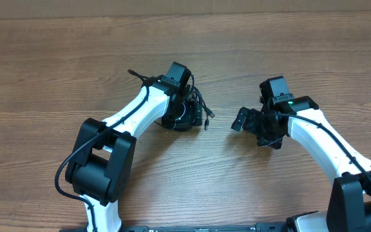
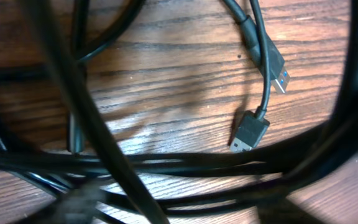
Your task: Untangle cables
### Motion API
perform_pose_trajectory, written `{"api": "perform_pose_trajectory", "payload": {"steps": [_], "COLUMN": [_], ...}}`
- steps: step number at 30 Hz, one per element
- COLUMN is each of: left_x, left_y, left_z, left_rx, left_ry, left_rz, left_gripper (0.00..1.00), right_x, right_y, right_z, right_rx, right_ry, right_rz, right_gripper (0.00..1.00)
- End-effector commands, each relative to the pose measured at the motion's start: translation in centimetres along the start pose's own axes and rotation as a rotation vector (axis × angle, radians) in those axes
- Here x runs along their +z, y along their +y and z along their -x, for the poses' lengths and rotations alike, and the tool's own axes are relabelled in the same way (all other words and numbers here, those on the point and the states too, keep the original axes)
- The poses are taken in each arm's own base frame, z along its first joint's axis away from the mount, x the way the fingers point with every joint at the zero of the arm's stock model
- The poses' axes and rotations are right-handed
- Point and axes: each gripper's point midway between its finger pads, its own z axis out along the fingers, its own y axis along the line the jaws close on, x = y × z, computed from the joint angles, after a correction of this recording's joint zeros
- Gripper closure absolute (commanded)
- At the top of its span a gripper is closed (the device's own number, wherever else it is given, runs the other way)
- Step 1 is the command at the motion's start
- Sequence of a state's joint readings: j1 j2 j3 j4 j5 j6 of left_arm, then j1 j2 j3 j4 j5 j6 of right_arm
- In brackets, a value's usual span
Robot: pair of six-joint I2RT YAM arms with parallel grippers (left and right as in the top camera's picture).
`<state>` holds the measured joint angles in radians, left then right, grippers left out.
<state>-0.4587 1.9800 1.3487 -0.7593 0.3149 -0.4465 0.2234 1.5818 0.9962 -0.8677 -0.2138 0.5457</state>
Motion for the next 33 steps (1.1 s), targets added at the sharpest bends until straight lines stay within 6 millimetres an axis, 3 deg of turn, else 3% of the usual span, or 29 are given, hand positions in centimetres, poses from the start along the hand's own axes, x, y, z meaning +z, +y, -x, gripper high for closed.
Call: {"api": "perform_pose_trajectory", "payload": {"steps": [1, 4, 9, 17, 24, 26, 30, 31, 33], "left_x": [-0.3, -1.4, -2.6, -1.2, 0.0, 0.3, 0.7, 0.8, 0.8], "left_y": [-0.8, -2.5, -3.1, -2.4, -3.8, -4.0, -5.0, -5.0, -4.9], "left_z": [-0.1, -0.4, -0.2, -1.6, -3.8, -4.2, -5.1, -5.2, -5.1], "left_rx": [0.037, 0.136, 0.154, 0.149, 0.238, 0.27, 0.301, 0.314, 0.328], "left_ry": [0.003, 0.019, -0.006, 0.031, 0.051, 0.04, 0.039, 0.031, 0.013], "left_rz": [-0.031, -0.105, -0.112, -0.039, 0.046, 0.087, 0.107, 0.127, 0.166], "left_gripper": [0.96, 0.96, 0.96, 0.96, 0.96, 0.87, 0.83, 0.78, 0.52], "right_x": [-0.3, -0.3, -0.3, -0.3, -0.3, -0.3, -0.3, -0.3, -0.3], "right_y": [0.1, 0.1, 0.1, 0.1, 0.1, 0.1, 0.1, 0.1, 0.1], "right_z": [-0.1, -0.1, -0.1, -0.1, -0.1, -0.1, -0.1, -0.1, -0.1], "right_rx": [-0.002, -0.002, -0.002, -0.002, -0.002, -0.002, -0.002, -0.002, -0.002], "right_ry": [-0.008, -0.008, -0.008, -0.008, -0.008, -0.008, -0.008, -0.008, -0.008], "right_rz": [0.012, 0.012, 0.012, 0.012, 0.011, 0.011, 0.012, 0.012, 0.012], "right_gripper": [0.0, 0.0, 0.0, 0.0, 0.0, 0.0, 0.0, 0.0, 0.0]}}
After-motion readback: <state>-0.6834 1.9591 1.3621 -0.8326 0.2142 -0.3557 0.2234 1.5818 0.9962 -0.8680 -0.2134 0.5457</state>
